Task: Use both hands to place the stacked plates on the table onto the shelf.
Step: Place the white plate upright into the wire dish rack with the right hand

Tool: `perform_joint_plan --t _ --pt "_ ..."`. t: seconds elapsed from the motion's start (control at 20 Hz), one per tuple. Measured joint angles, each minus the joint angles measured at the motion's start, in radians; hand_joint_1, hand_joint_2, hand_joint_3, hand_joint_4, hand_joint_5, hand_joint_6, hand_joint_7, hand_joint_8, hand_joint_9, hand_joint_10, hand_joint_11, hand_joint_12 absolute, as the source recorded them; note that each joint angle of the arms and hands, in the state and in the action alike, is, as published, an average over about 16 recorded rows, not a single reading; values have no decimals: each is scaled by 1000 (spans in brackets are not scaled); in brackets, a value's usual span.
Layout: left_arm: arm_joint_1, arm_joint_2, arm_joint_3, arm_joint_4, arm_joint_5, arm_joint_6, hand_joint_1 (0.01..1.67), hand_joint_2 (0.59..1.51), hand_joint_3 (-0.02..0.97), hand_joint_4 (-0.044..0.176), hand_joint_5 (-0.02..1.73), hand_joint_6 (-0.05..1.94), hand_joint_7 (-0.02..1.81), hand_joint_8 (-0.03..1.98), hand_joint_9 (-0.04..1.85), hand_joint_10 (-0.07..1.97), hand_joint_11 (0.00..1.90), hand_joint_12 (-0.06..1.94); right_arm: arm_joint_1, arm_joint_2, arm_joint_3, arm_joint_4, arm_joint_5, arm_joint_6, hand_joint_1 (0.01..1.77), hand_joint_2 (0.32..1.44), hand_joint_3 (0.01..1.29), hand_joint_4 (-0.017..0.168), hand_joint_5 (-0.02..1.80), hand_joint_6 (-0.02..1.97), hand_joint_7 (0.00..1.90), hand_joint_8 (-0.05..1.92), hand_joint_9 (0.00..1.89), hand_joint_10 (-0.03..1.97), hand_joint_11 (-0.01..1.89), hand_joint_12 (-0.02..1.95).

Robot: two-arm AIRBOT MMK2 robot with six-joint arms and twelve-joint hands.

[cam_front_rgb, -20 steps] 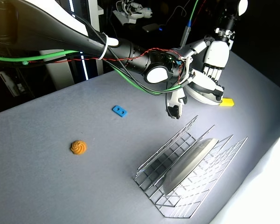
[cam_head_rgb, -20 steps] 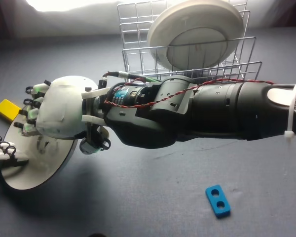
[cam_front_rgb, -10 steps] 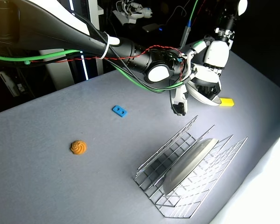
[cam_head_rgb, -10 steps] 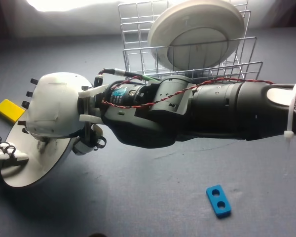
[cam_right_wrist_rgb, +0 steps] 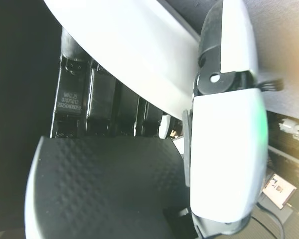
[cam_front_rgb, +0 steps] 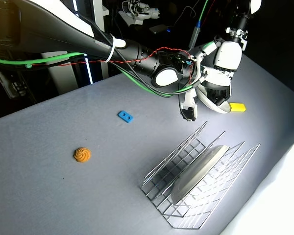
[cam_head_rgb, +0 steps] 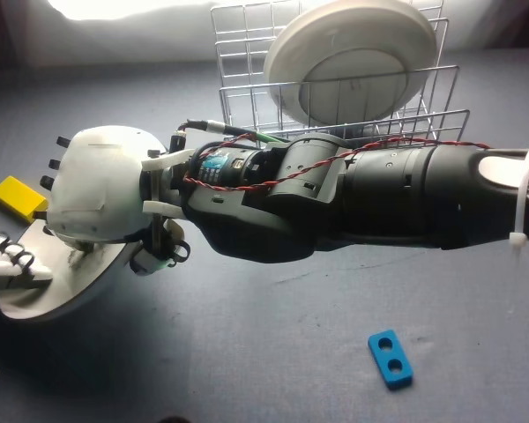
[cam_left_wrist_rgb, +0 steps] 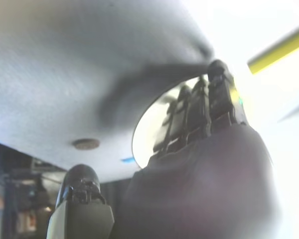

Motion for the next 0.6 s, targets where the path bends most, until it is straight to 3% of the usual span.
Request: perform_joint_plan --t 0.3,0.6 --pt "-109 51 -9 71 -48 -16 14 1027 6 -2 14 6 19 8 17 -65 24 9 5 3 -1 5 1 2 1161 893 16 -7 971 166 1084 754 1064 819 740 1387" --pt "-181 94 5 130 -90 -44 14 1023 7 3 21 10 18 9 18 -65 24 6 21 25 -22 18 -9 3 1184 896 16 -9 982 247 1135 828 1035 870 746 1354"
